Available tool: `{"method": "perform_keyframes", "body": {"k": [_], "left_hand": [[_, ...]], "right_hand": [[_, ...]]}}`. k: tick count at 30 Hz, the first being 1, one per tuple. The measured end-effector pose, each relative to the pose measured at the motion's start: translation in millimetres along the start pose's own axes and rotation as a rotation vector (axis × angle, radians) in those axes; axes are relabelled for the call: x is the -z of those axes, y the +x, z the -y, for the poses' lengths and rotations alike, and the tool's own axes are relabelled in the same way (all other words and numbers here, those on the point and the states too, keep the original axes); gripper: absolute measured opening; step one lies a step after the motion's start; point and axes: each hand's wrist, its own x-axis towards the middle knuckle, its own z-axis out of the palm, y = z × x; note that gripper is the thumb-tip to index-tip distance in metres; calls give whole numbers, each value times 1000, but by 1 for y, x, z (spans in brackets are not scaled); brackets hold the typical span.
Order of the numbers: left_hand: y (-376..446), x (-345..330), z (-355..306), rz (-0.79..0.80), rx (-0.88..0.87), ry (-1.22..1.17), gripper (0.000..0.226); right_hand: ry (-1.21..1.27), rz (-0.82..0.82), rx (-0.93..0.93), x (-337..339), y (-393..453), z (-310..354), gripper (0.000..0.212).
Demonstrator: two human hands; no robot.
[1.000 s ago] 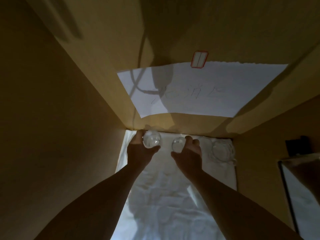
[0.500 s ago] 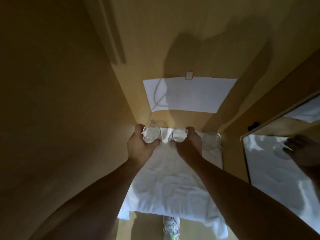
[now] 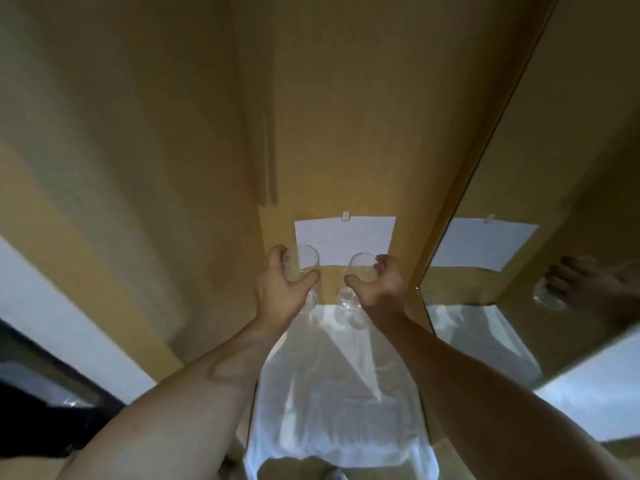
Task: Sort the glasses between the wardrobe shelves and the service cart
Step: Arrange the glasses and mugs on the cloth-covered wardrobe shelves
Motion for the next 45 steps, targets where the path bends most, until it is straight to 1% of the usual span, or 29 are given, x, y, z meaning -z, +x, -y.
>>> {"method": "perform_keyframes", "body": {"k": [3, 5, 8, 10, 11, 14, 18, 20, 22, 25, 29, 33, 37, 41, 45], "left_hand": [[-18, 25, -44, -67, -62, -65, 67], [-32, 40, -71, -77, -98, -115, 67], [-54, 60, -107, -68, -148, -199, 72], [-69, 70, -128, -61, -162, -259, 75], [-76, 74, -137, -63, -166, -287, 74], [-93, 80, -158, -30, -164, -370, 72], [-118, 78, -177, 5, -141, -407, 73], [-133, 71, -188, 46, -125, -424, 74], [-148, 61, -200, 98, -133, -448, 76], [-173, 38, -220, 128, -144, -453, 78], [-218, -5, -246, 175, -160, -438, 61], [-272, -57, -271, 248, -178, -423, 61], [-318, -106, -286, 292, -182, -361, 46], [-349, -147, -294, 343, -145, -312, 52], [-366, -175, -295, 348, -116, -253, 65]], "right_hand": [[72, -58, 44, 35, -31, 42, 78], [110, -123, 87, 57, -51, 68, 74], [184, -232, 101, 86, -81, 98, 69], [260, -295, 120, 101, -98, 111, 60], [301, -328, 135, 107, -105, 116, 59], [397, -392, 144, 126, -123, 128, 66], [467, -442, 134, 154, -141, 127, 62], [463, -448, 130, 172, -149, 122, 62], [408, -449, 160, 190, -155, 114, 62], [335, -467, 203, 226, -164, 101, 62], [302, -482, 181, 285, -173, 72, 63], [222, -470, 172, 355, -179, 28, 67], [136, -435, 135, 414, -185, -20, 68], [110, -453, 79, 456, -188, -54, 77], [120, -449, 30, 480, -185, -77, 81]]}}
